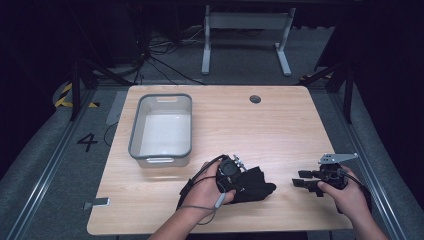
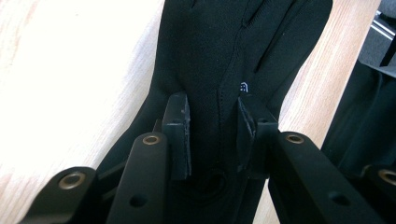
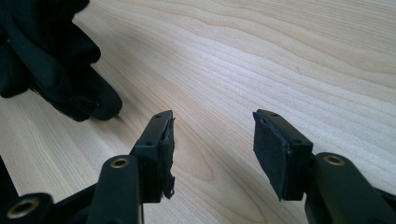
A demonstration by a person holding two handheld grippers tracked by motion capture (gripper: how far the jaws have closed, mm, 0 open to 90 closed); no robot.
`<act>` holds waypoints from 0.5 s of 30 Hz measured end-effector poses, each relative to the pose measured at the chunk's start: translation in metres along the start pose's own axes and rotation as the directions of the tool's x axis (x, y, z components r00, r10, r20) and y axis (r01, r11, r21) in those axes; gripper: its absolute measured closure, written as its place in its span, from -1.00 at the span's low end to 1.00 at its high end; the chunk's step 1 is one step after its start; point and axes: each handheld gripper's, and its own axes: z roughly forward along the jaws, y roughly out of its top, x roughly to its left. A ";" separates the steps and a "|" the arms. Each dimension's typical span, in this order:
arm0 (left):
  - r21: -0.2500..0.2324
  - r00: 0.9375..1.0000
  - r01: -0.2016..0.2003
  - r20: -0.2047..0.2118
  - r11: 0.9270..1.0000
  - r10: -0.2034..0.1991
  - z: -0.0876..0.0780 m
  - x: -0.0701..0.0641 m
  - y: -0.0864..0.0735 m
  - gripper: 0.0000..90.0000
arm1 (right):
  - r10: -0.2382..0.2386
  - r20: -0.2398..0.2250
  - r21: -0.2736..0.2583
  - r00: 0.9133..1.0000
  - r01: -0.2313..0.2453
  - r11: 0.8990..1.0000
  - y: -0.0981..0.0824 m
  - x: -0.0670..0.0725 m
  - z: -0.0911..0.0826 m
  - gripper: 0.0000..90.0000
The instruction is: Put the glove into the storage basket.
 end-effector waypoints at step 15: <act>-0.040 0.999 0.033 0.013 0.999 -0.032 -0.022 0.005 -0.004 0.52 | 0.008 0.005 0.003 1.000 -0.008 1.000 -0.002 -0.003 0.001 0.08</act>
